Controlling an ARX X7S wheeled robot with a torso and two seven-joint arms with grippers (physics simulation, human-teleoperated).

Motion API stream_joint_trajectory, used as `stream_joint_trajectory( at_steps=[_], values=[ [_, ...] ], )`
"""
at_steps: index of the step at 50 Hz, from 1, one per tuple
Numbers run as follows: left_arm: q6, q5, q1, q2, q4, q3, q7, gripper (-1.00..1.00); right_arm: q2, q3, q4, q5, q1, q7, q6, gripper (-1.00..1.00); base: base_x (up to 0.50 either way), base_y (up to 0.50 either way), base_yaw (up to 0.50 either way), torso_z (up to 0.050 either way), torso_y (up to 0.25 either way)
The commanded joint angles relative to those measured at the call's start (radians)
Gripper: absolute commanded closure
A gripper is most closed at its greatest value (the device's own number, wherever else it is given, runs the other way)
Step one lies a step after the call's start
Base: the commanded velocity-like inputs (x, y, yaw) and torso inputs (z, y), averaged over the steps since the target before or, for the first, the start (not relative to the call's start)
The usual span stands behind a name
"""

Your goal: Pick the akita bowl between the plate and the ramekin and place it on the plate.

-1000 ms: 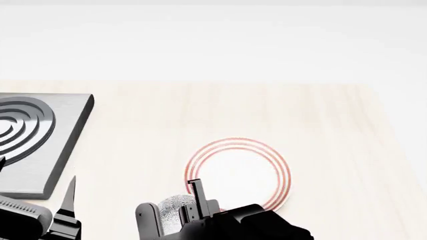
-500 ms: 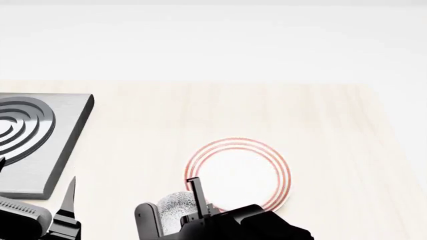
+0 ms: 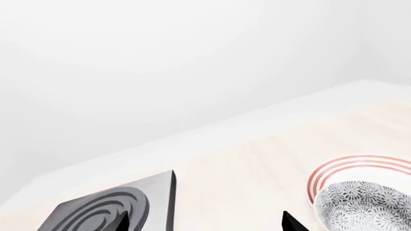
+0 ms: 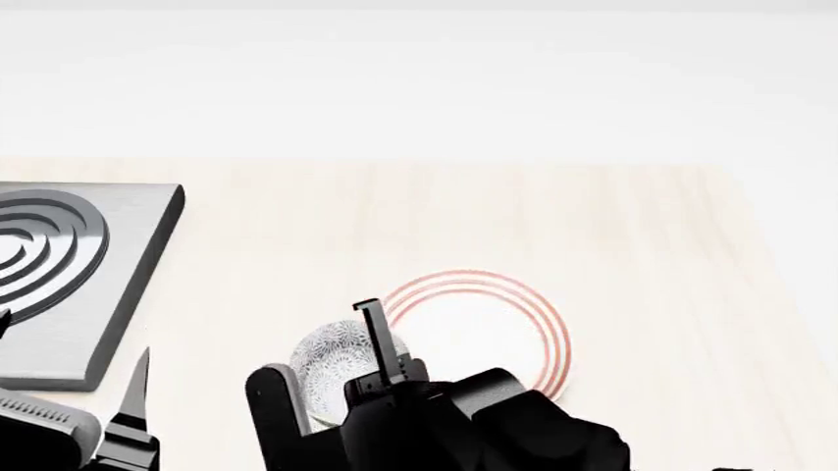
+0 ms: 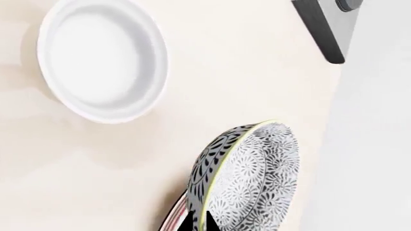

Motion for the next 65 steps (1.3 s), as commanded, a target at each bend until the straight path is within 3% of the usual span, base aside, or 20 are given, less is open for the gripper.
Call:
stream_joint_trajectory(
  at_steps=[1,21,52,65],
  values=[
    [-0.012,0.015,0.005,0.021,0.01,-0.02,0.031,-1.0,0.017,0.036,-0.08,-0.057,0.042,-0.023,0.067,1.0,0.0,0.0,0.0,0.0,0.0],
    [-0.006,0.018,0.008,0.02,0.007,-0.008,0.03,-1.0,0.014,0.052,0.131,-0.061,0.039,0.012,-0.001,1.0,0.0,0.0,0.0,0.0,0.0],
    [0.017,0.019,0.021,0.005,0.016,-0.008,0.034,-1.0,-0.26,0.086,0.888,-0.06,-0.008,0.138,-0.344,1.0,0.0,0.0,0.0,0.0,0.0],
    [0.018,0.019,0.021,0.005,0.013,-0.008,0.029,-1.0,-0.215,0.081,0.807,-0.061,-0.036,0.135,-0.303,1.0,0.0,0.0,0.0,0.0,0.0]
  ],
)
